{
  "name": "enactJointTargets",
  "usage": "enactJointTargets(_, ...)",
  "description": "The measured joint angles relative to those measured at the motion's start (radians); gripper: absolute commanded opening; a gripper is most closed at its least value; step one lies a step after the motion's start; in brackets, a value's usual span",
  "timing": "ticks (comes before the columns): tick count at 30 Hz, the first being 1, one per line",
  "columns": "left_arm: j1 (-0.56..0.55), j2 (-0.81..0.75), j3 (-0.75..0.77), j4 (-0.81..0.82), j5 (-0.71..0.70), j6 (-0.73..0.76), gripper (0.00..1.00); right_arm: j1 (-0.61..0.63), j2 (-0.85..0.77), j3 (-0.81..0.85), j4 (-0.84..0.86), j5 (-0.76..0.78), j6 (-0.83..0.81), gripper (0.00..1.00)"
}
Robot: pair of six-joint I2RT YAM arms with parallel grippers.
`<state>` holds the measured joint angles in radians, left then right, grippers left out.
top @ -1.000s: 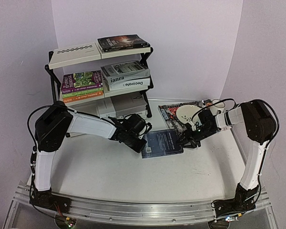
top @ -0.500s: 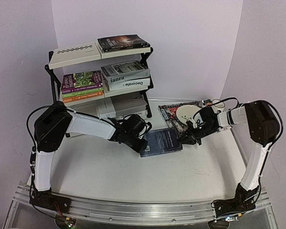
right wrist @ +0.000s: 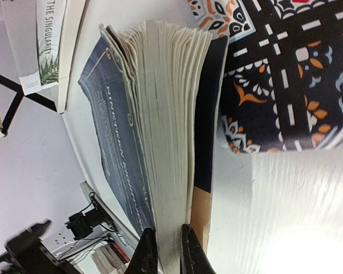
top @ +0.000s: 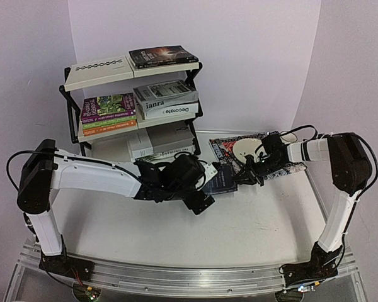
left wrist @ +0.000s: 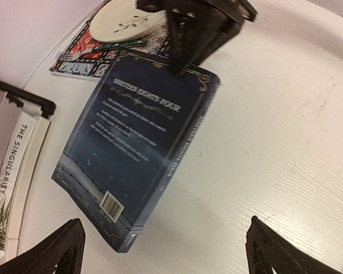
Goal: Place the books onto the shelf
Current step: Pick up the book from the center of the board, then pass from the right arm to the left
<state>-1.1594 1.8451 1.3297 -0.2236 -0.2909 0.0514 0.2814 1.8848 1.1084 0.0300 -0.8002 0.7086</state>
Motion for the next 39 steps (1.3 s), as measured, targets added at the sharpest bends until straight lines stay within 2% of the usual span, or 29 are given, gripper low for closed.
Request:
enactJointTargets(7, -0.018, 0.073, 0.0, 0.039, -0.069, 0.178, 0.99, 0.0, -0.052, 0.0, -0.018, -0.001, 0.085, 0.0)
enactJointTargets(14, -0.009, 0.23, 0.084, 0.042, -0.166, 0.304, 0.85, 0.0, -0.07, 0.0, -0.028, -0.007, 0.12, 0.0)
enactJointTargets(19, -0.01, 0.278, 0.12, 0.07, -0.216, 0.382, 0.74, 0.0, -0.07, 0.002, -0.05, -0.016, 0.124, 0.0)
enactJointTargets(25, -0.01, 0.289, 0.123, 0.147, -0.249, 0.462, 0.74, 0.0, -0.07, 0.005, -0.061, -0.025, 0.123, 0.0)
enactJointTargets(29, -0.012, 0.289, 0.123, 0.211, -0.266, 0.511, 0.69, 0.0, -0.07, 0.005, -0.062, -0.027, 0.122, 0.0)
enactJointTargets(34, -0.024, 0.318, 0.138, 0.253, -0.303, 0.582, 0.56, 0.0, -0.07, 0.005, -0.064, -0.028, 0.122, 0.0)
enactJointTargets(37, -0.033, 0.347, 0.151, 0.261, -0.324, 0.622, 0.52, 0.0, -0.07, 0.005, -0.065, -0.03, 0.122, 0.0)
enactJointTargets(39, -0.038, 0.359, 0.152, 0.262, -0.337, 0.64, 0.45, 0.0, -0.07, 0.005, -0.066, -0.031, 0.122, 0.0)
